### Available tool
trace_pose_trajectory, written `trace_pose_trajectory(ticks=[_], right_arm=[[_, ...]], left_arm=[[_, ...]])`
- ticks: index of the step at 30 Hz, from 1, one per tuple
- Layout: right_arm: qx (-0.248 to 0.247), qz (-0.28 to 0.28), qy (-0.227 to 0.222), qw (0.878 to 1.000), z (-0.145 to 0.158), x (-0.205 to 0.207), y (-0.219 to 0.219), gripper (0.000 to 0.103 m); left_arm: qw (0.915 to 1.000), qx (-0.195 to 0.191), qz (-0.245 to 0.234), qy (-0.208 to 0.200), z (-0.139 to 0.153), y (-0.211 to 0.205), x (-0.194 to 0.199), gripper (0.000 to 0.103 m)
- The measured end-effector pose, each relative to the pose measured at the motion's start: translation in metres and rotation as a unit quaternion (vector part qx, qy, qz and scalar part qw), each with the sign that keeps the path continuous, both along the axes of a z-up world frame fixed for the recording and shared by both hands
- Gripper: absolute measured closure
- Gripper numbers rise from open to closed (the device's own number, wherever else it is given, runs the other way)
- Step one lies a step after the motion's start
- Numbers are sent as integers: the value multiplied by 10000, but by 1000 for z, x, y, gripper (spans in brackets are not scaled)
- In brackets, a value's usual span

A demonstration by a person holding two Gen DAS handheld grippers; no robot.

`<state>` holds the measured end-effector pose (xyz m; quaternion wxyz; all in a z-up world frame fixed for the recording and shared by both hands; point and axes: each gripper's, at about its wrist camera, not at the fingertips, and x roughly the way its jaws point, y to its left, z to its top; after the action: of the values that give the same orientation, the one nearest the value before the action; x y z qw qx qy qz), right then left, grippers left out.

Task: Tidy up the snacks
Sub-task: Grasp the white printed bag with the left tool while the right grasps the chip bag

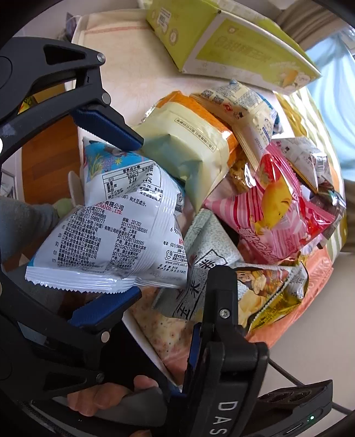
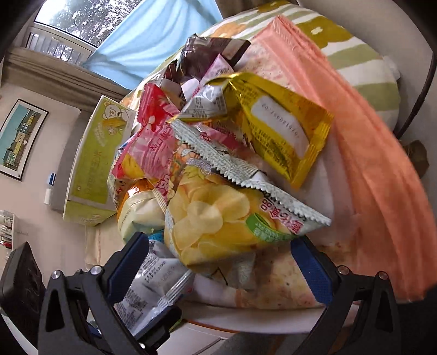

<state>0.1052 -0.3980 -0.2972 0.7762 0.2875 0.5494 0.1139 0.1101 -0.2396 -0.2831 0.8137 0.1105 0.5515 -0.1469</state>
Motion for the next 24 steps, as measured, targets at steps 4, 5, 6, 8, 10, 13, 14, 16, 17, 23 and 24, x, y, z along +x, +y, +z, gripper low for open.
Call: trace_pose_trajectory(ticks=[4,5,6,8,10,13,14,16,17,23,24], right_arm=[[66,-59,23,10000,-5,4,-4,0],[77,-78,32,9999,-6,4,-5,0],[99,-103,55,9999,-6,4,-4,0],[127,-148,96,9998,-10,7,-5,0],[178,-217,122,9995,-12,6,-5,3],[133,-262,169,9994,-13,8,-3,22],[99,-243,202,9995,-14,9,-4,30],[203,-229,221,9993,-15,9,-5,38],[248,-228,227,9992,-15,8,-5,43],[113,-229,207,9995,-9,1,-4,55],[154,-256,202,9993,-8,-2,-6,56]], left_arm=[[9999,124,-22,21,-4,-5,1,16],[9998,178,-56,1,-4,-6,-1,19],[9997,220,-84,-10,-5,-6,-2,22],[9996,268,-113,-19,-5,-10,-6,25],[9997,237,-88,0,-4,-8,-7,27],[9998,208,-51,-10,0,-6,-11,28],[9998,213,-59,-22,1,-6,-12,29],[9997,234,-82,-61,4,-7,-16,29],[9997,229,-96,-77,5,-6,-17,29],[9996,165,-129,-190,21,-3,-24,29],[9996,150,-130,-203,22,-2,-25,29]])
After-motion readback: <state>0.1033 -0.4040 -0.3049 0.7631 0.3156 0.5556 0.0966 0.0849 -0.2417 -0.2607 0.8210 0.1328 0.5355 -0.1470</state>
